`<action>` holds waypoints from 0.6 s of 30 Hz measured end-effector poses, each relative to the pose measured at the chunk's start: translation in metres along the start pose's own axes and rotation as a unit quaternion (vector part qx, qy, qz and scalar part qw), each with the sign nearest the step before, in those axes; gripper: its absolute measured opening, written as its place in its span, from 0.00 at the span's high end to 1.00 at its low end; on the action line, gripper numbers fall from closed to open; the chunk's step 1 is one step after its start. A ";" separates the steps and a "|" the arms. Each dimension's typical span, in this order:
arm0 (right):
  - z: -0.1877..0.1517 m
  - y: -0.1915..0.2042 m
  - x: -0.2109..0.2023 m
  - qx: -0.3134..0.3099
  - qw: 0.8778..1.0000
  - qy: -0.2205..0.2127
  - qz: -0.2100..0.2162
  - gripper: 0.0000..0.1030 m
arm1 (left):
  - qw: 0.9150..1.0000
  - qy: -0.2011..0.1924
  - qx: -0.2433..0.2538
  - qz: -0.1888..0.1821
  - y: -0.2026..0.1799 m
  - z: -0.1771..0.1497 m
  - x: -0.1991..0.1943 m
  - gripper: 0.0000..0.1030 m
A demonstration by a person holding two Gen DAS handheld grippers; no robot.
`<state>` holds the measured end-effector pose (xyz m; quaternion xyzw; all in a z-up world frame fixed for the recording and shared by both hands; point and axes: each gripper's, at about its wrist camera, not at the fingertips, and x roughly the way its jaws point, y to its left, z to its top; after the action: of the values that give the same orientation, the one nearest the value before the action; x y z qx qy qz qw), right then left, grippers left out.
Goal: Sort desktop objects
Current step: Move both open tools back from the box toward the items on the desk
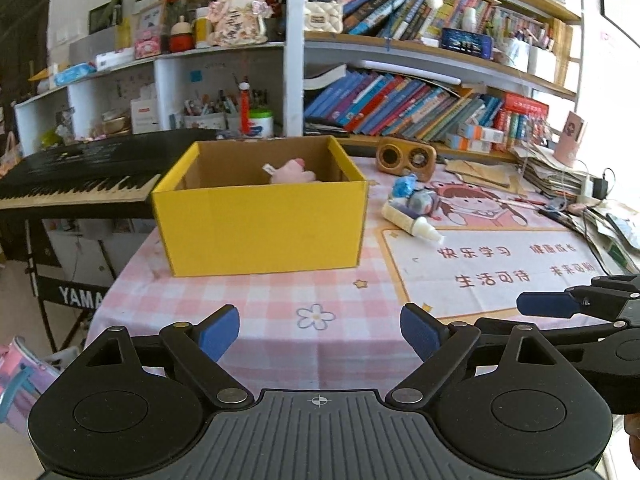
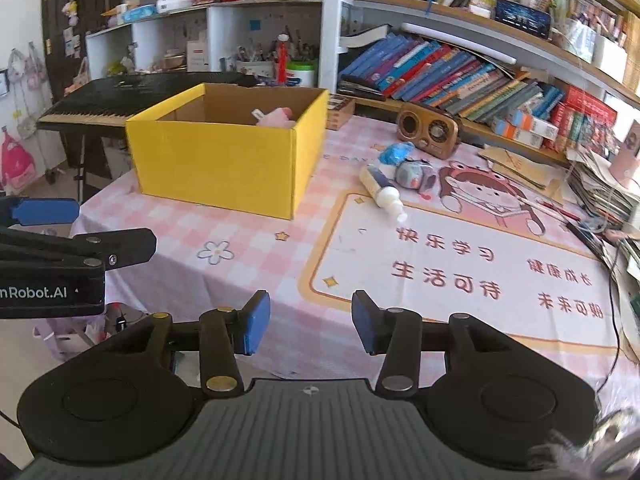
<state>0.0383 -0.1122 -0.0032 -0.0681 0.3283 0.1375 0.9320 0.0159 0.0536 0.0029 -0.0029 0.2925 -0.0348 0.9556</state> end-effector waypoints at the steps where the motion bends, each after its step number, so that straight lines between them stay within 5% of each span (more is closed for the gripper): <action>1: -0.001 -0.002 -0.001 0.004 1.000 0.000 -0.003 0.57 | 1.000 0.001 0.003 -0.003 -0.002 0.001 0.001 0.13; 18: -0.011 -0.047 0.003 0.044 0.997 0.023 -0.064 0.50 | 0.997 0.027 0.042 -0.065 -0.048 0.012 0.038 0.12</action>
<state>0.0484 -0.1588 -0.0123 -0.0507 0.3507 0.0613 0.9331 0.0506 0.0028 -0.0070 0.0196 0.3159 -0.1091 0.9423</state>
